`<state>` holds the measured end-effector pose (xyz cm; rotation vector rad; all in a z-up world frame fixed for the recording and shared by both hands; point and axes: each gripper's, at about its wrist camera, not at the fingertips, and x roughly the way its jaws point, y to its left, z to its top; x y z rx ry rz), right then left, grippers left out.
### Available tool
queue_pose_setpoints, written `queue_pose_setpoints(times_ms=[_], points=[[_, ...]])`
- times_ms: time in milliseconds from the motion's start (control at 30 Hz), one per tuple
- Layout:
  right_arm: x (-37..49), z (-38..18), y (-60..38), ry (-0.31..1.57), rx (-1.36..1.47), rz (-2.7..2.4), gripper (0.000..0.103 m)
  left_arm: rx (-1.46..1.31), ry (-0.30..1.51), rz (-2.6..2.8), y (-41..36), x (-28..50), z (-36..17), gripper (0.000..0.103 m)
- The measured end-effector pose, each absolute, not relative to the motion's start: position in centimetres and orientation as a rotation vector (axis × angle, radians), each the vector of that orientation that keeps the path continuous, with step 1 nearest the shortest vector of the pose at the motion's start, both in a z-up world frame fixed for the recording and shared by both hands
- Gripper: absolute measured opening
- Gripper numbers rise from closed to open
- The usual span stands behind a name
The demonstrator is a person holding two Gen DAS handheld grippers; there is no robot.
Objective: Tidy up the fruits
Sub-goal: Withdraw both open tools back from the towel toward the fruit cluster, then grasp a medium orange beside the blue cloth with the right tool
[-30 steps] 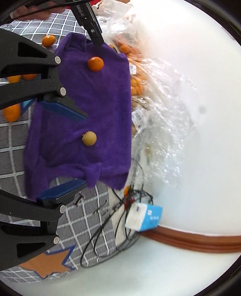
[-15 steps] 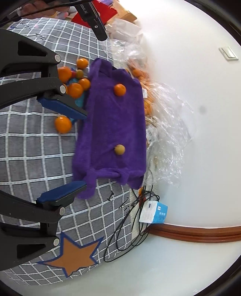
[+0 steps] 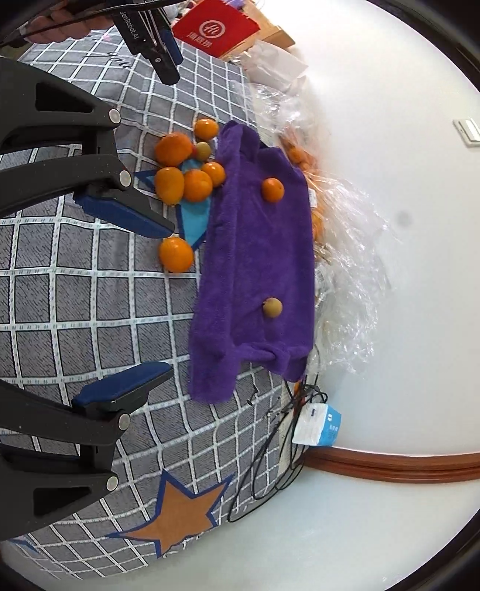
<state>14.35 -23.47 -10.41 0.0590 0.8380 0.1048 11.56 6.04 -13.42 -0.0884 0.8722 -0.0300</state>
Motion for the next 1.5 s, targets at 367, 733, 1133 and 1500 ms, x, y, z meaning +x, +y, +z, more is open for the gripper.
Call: queue_pose_setpoints(times_ms=[367,733,1133,1500], points=[[13.9,-13.4,-22.0,0.860,0.027,0.135,0.059,-0.088,0.926,0.016,7.5,11.6,-17.1,0.058],[15.4,-15.1,-21.9,0.914,0.043,0.123,0.054,-0.078,0.910,0.029,8.4,12.0,-18.2,0.057],[16.9,-15.3,-20.5,0.926,0.013,0.141,0.054,-0.073,0.890,0.043,9.3,12.8,-18.5,0.070],[17.8,-16.0,-19.5,0.942,0.007,0.143,0.054,-0.028,0.900,0.051,9.2,13.1,-19.0,0.087]])
